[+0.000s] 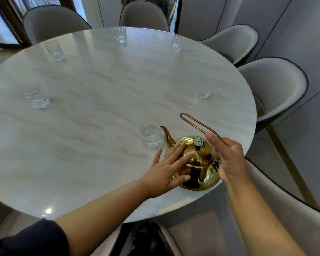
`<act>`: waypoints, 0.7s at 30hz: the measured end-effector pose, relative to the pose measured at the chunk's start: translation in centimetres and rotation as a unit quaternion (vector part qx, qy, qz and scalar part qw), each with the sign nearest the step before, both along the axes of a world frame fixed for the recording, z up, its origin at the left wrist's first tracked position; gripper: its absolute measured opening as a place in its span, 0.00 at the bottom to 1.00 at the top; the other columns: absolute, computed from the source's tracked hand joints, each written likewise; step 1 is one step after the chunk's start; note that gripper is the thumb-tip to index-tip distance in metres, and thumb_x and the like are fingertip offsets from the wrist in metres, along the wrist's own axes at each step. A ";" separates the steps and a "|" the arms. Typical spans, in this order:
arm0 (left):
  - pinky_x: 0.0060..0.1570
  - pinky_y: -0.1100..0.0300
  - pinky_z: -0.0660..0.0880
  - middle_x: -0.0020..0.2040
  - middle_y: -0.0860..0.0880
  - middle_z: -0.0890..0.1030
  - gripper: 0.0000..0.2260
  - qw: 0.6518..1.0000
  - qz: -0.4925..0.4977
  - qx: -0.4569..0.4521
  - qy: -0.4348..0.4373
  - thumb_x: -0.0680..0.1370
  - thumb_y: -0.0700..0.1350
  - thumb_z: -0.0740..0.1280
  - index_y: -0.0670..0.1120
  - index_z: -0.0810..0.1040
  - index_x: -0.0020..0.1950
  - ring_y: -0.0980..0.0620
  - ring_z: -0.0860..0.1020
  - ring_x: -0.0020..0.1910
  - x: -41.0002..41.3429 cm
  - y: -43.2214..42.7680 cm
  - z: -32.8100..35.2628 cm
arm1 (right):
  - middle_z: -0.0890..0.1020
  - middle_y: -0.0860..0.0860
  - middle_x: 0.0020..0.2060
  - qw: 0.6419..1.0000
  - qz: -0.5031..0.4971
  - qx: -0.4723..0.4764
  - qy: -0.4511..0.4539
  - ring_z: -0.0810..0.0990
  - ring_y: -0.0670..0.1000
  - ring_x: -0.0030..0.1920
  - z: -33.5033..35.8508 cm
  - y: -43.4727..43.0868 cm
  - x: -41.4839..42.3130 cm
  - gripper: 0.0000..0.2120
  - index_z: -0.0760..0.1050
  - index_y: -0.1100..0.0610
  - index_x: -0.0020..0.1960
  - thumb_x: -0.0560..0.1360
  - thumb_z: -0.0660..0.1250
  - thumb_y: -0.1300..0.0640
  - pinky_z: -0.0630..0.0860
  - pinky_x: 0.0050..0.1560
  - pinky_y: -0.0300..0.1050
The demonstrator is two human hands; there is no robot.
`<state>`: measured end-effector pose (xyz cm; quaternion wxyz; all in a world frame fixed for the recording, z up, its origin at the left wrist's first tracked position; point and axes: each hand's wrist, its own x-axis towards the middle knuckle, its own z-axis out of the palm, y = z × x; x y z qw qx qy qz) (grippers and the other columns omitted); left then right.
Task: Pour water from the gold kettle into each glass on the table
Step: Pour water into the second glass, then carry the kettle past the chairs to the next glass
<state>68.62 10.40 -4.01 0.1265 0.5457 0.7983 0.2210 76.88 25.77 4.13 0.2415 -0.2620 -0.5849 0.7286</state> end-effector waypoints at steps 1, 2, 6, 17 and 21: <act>0.70 0.50 0.29 0.76 0.57 0.36 0.26 1.000 0.002 0.002 -0.001 0.78 0.63 0.49 0.65 0.40 0.73 0.59 0.34 0.74 0.6 -0.2 0.0 | 0.65 0.43 0.15 1.000 -0.001 -0.006 0.009 0.64 0.40 0.18 0.0 -0.2 0.6 0.25 0.66 0.53 0.17 0.71 0.70 0.60 0.68 0.25 0.33; 0.70 0.50 0.29 0.76 0.57 0.36 0.26 1.000 0.004 0.002 -0.002 0.78 0.63 0.49 0.65 0.40 0.73 0.59 0.34 0.74 1.2 -0.5 0.1 | 0.65 0.43 0.15 1.000 0.000 -0.009 0.015 0.65 0.40 0.18 0.0 -0.5 1.3 0.25 0.66 0.53 0.17 0.71 0.70 0.60 0.68 0.25 0.33; 0.70 0.51 0.29 0.76 0.56 0.37 0.27 1.000 0.003 0.005 0.014 0.78 0.63 0.49 0.65 0.40 0.73 0.58 0.35 0.74 4.2 -1.7 0.6 | 0.64 0.43 0.15 0.999 -0.001 -0.008 0.037 0.62 0.40 0.18 0.5 -1.6 4.0 0.25 0.64 0.53 0.18 0.69 0.71 0.60 0.66 0.24 0.32; 0.71 0.53 0.30 0.76 0.56 0.37 0.27 0.996 -0.068 0.029 0.039 0.78 0.64 0.48 0.66 0.36 0.72 0.57 0.36 0.75 11.1 -6.7 1.4 | 0.64 0.43 0.15 0.997 -0.054 -0.001 0.061 0.62 0.41 0.17 1.5 -7.9 12.9 0.22 0.66 0.53 0.19 0.66 0.72 0.58 0.67 0.25 0.36; 0.70 0.54 0.29 0.76 0.57 0.39 0.27 0.991 -0.123 0.040 0.031 0.78 0.63 0.50 0.63 0.41 0.74 0.57 0.37 0.75 13.6 -9.5 2.1 | 0.67 0.45 0.16 0.994 -0.093 -0.004 0.064 0.66 0.42 0.18 1.9 -12.0 17.0 0.19 0.70 0.54 0.22 0.66 0.74 0.57 0.70 0.28 0.38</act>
